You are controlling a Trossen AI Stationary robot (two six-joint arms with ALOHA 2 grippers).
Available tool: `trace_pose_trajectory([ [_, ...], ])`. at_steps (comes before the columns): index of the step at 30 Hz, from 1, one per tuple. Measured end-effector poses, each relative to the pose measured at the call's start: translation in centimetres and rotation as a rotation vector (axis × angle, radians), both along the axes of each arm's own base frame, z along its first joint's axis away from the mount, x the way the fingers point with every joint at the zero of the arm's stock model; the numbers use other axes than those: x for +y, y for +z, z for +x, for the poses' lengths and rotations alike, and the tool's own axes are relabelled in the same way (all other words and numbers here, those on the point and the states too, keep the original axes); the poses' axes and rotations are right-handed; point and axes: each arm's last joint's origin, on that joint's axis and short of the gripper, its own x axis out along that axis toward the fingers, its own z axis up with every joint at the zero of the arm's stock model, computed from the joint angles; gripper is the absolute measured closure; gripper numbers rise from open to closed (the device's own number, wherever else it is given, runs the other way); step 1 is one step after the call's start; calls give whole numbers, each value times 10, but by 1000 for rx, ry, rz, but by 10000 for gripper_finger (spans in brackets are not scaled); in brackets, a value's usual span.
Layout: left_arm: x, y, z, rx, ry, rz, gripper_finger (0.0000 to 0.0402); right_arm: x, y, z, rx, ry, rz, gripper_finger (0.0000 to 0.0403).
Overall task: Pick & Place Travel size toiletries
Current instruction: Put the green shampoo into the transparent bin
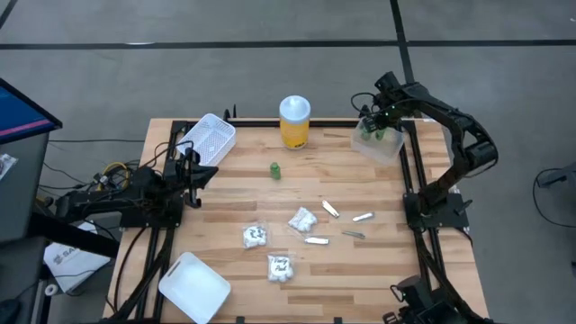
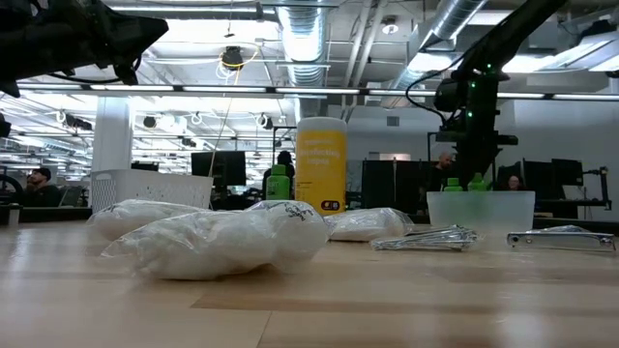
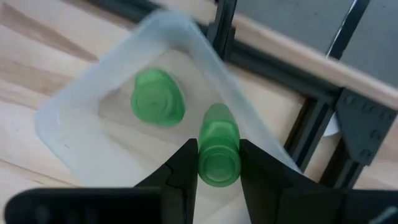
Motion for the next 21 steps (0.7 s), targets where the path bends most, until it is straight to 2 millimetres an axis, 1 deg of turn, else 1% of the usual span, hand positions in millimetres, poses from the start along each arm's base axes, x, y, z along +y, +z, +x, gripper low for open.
trace_pose_trajectory([
  [2,0,0,0,0,3,-1,401,3,-7,-1,7,0,18,316],
  [5,0,0,0,-1,6,-2,401,4,-11,-2,1,0,3,316],
  [13,0,0,0,-6,12,1,401,2,-11,-1,-15,-3,-28,312],
  [21,0,1,0,-8,17,2,401,2,-11,-1,-14,-3,-26,287],
])
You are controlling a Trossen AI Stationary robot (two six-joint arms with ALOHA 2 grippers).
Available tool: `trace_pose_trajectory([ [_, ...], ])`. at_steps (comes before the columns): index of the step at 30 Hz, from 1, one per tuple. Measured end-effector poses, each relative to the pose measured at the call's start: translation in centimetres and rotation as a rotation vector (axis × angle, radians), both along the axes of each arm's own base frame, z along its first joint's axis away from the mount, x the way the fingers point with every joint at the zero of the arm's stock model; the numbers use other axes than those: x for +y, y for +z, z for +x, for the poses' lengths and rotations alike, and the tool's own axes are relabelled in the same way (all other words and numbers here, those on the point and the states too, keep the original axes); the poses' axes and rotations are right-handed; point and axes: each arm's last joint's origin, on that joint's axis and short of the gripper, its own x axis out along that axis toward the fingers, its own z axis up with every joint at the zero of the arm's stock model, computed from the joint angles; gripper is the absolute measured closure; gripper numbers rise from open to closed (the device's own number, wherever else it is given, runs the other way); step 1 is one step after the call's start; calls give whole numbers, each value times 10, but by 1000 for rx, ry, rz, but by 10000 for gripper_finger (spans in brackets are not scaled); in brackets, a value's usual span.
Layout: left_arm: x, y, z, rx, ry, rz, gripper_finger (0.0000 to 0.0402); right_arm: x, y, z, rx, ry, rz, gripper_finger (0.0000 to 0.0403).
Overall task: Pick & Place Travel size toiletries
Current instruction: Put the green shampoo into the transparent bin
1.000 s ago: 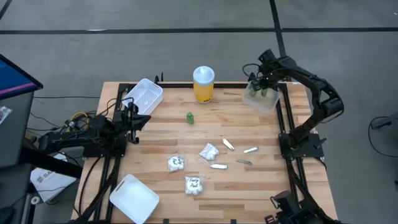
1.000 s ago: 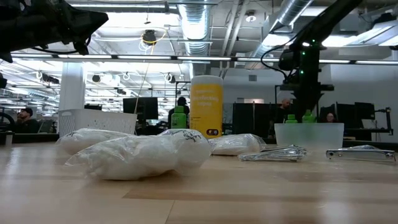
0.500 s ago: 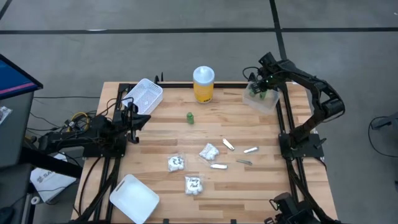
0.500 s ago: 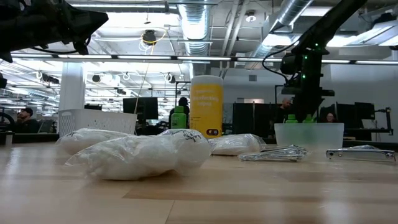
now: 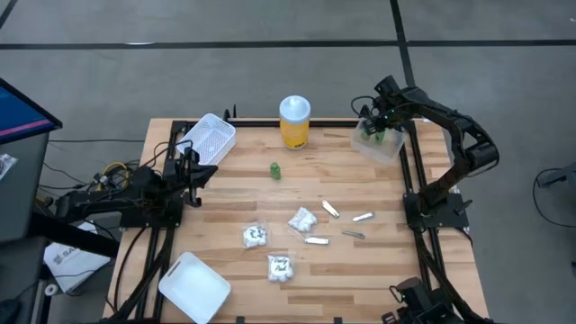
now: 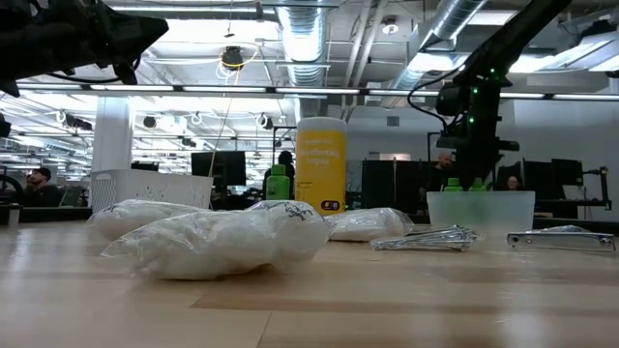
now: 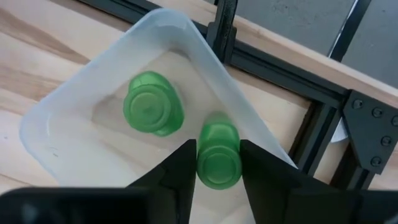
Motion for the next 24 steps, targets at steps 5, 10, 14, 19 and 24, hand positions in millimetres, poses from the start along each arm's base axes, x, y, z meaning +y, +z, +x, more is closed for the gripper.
trace_pose_trajectory([
  [5,0,0,0,-2,0,1,401,0,-1,0,-1,-11,5,270],
  [10,0,1,0,-8,0,2,401,0,-1,0,-1,-11,5,241],
  [14,0,1,0,-8,0,2,401,0,-1,0,-1,-11,4,221],
  [19,0,1,0,-8,-1,2,401,0,-1,0,-1,-11,4,202],
  [24,0,1,0,-8,-1,2,401,0,0,0,-2,-11,3,189],
])
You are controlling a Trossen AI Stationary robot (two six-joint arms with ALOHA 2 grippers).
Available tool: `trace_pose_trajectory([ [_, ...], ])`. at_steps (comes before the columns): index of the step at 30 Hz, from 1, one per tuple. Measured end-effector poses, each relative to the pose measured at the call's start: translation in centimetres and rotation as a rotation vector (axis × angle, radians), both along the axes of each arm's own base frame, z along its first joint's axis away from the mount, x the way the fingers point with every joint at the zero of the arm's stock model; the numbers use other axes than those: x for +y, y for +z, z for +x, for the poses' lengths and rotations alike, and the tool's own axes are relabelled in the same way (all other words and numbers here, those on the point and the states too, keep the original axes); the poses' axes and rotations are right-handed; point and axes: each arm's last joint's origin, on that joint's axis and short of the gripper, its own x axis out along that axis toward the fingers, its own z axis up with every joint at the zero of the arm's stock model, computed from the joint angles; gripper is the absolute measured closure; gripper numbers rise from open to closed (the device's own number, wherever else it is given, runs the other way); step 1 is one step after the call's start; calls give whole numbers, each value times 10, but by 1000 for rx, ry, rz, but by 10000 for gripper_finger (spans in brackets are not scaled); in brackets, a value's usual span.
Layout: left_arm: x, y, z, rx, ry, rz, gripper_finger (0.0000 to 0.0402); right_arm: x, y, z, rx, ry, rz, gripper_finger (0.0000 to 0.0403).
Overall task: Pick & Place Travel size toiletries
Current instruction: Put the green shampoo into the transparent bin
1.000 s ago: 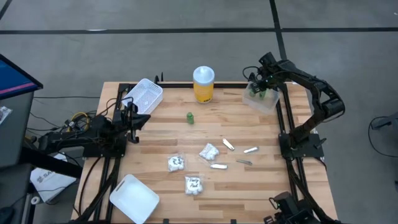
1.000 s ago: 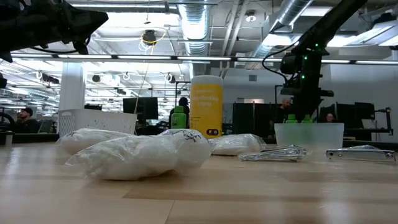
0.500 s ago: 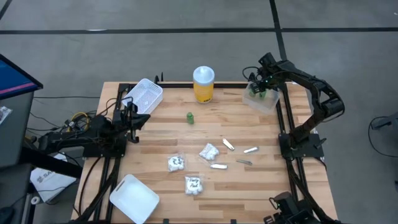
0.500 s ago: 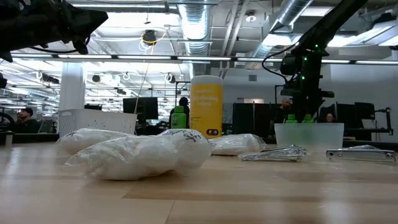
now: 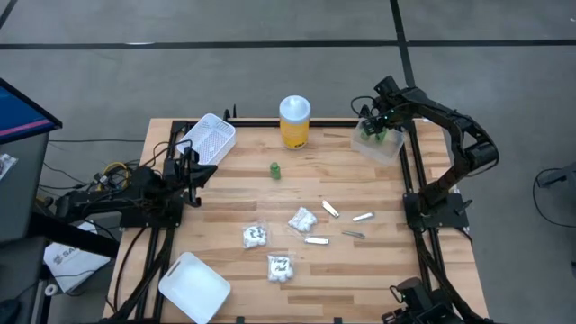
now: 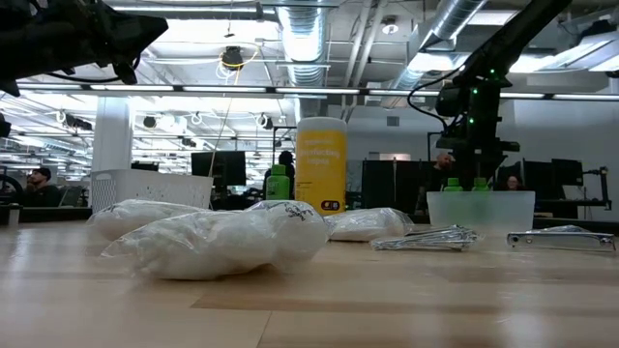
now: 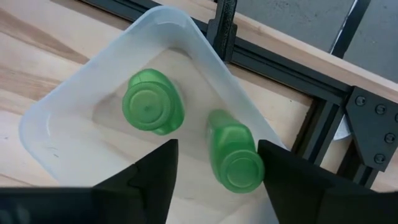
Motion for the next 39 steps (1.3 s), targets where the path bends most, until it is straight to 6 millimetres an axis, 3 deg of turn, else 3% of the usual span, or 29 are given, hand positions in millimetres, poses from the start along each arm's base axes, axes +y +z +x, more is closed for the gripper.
trace_pose_trajectory([
  [5,0,0,0,-1,0,0,401,1,2,0,4,0,8,191],
  [11,0,0,0,-1,-1,0,401,-5,22,2,-8,-10,-15,197],
  [16,0,0,0,-1,-4,2,401,-9,53,6,-23,-12,-46,195],
  [20,0,0,0,-1,-3,2,401,-6,95,21,-140,57,-63,195],
  [25,0,0,0,-1,-3,1,401,20,146,68,-352,315,-126,206],
  [30,0,0,0,-2,-2,1,401,61,168,129,-454,584,-299,212],
  [34,0,0,0,-4,1,0,401,90,167,174,-510,710,-408,200],
  [39,0,0,0,-6,0,-2,401,106,138,221,-518,823,-392,167],
])
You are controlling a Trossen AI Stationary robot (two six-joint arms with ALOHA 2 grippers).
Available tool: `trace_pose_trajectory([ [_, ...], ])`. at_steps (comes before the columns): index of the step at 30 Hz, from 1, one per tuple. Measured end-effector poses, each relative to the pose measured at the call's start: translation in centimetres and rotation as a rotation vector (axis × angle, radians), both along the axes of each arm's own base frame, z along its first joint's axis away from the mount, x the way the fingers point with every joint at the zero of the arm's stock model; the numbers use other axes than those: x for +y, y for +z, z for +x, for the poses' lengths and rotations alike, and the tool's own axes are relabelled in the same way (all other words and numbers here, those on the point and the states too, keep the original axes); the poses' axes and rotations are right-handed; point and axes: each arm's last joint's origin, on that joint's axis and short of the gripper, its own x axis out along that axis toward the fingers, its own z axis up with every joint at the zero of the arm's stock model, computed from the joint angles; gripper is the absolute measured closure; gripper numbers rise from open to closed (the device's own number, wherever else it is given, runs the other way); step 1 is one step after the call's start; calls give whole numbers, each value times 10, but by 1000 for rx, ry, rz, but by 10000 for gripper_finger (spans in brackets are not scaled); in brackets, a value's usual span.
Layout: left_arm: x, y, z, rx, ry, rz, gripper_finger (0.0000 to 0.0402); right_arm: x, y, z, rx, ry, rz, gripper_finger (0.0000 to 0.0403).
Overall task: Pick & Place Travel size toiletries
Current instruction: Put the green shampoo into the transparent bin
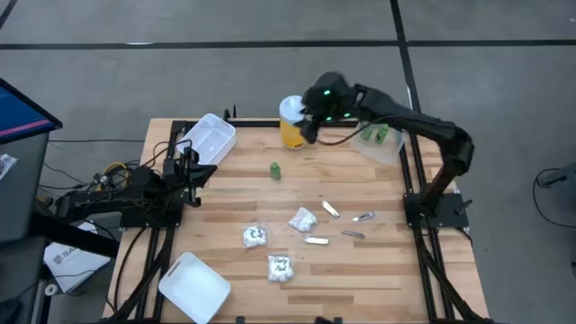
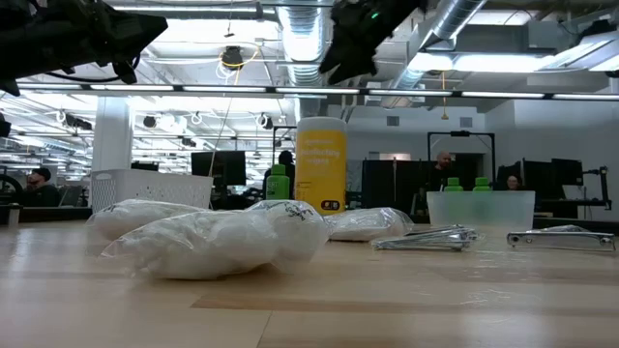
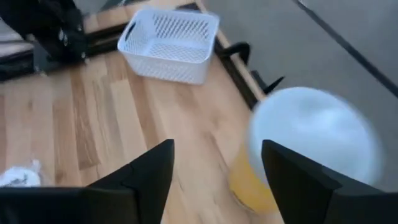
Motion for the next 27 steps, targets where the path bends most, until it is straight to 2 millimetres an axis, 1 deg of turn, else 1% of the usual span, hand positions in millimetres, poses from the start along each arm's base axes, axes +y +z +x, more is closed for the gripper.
trace_pose_trajectory([
  [4,0,0,0,-1,-1,0,401,7,-38,40,11,60,5,154],
  [6,0,0,0,-1,-1,1,401,11,-53,55,14,90,0,154],
  [9,0,0,0,-1,-1,0,401,21,-77,72,58,152,-13,159],
  [11,0,0,0,-1,-1,0,401,26,-93,79,97,180,-13,162],
  [13,0,0,0,-1,-3,1,401,28,-103,83,124,188,-1,164],
  [16,0,0,0,0,-4,2,401,29,-114,88,144,193,8,166],
  [18,0,0,0,-1,-4,1,401,28,-118,88,158,193,13,167],
  [22,0,0,0,0,-4,1,401,29,-116,88,150,202,0,168],
  [27,0,0,0,-1,-4,1,401,30,-118,89,149,214,-13,168],
])
